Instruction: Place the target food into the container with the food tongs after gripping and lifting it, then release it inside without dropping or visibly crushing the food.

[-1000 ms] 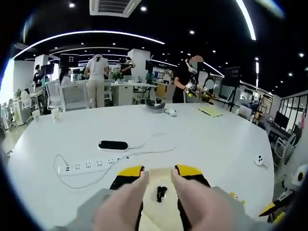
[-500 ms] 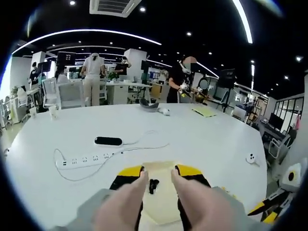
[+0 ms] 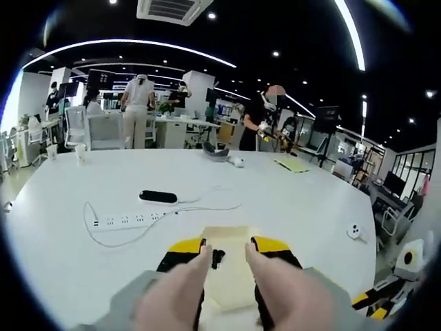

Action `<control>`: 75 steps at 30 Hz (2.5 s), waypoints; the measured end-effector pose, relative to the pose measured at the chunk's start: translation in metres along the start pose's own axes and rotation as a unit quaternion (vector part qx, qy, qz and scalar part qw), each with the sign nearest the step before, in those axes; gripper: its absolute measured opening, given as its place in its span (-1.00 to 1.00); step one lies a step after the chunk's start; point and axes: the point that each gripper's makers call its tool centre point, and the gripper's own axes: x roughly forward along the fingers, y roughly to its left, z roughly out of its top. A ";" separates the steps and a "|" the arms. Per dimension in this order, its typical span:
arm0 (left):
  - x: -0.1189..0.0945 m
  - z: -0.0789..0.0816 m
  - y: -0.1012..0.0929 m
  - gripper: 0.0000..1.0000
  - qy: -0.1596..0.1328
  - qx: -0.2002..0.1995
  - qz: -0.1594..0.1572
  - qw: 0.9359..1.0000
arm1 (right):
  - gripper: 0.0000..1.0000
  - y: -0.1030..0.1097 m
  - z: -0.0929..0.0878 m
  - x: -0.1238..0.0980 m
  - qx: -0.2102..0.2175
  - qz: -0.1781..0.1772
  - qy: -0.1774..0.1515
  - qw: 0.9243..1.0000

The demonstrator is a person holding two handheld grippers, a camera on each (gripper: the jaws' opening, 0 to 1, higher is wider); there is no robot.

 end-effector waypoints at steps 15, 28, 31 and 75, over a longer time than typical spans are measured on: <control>-0.016 -0.032 0.006 -0.51 0.013 -0.009 0.004 1.000 | -0.24 0.006 0.003 0.001 0.000 0.000 -0.012 1.000; -0.037 -0.037 0.010 -0.50 0.004 -0.001 0.001 1.000 | -0.10 0.021 0.006 0.008 -0.022 -0.014 -0.026 0.999; -0.045 -0.043 0.012 -0.50 -0.001 -0.011 -0.002 1.000 | -0.02 0.019 0.008 0.003 -0.041 -0.029 -0.030 0.998; -0.127 -0.117 0.001 -0.48 -0.029 0.012 -0.009 0.999 | 0.06 0.039 -0.016 0.009 -0.110 -0.024 0.038 0.993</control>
